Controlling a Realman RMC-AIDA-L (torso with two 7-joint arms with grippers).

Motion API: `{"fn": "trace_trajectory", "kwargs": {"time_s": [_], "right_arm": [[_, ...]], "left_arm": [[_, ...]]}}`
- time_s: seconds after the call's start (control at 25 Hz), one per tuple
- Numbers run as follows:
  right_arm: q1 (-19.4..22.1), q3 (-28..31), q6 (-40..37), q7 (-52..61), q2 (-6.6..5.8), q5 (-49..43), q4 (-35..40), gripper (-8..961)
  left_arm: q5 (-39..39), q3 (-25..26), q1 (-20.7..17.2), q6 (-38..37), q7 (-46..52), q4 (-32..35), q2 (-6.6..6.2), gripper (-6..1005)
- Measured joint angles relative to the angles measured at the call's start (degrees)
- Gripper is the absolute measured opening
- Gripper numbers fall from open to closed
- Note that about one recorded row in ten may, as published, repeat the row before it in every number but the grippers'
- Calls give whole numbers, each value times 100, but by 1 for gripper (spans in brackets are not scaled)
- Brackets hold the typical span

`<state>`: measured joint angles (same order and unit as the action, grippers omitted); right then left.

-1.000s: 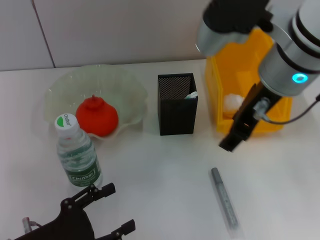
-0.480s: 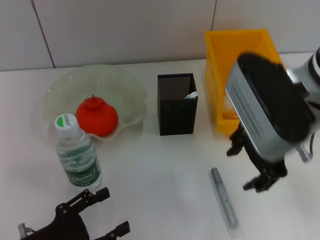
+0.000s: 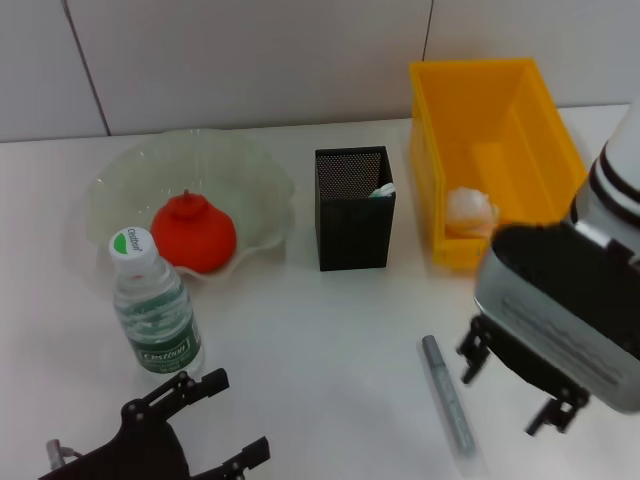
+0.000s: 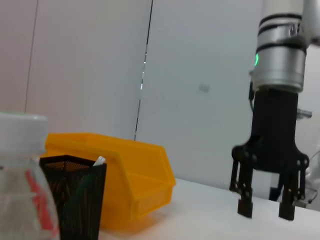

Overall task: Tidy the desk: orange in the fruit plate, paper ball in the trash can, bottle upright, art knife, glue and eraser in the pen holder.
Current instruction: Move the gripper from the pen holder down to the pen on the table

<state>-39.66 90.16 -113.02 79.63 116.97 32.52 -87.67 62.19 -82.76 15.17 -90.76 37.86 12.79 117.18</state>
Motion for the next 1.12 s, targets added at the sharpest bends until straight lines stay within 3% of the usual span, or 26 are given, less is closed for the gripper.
{"fn": "trace_trajectory", "kwargs": {"time_s": [0.12,0.28,0.48,0.68,1.12], "right_arm": [[84,-43,32,-553,4,-120,49,686],[293,-3,229,-1948,117,-352,138,683],[314,-33,480,-2841,85,-222,557,679],[112,-64,716,-3203,29,-171,1028,675],[-233,-74,653,-3314,60,-194,1217,667]], "left_arm": [[3,-47,56,-25,-1,0,24,846],[9,-109,133,-6,-3,-2,86,846],[9,-78,174,25,-16,-6,103,846],[7,-101,182,128,-24,-15,119,846],[75,-174,140,126,-25,-16,81,846]]}}
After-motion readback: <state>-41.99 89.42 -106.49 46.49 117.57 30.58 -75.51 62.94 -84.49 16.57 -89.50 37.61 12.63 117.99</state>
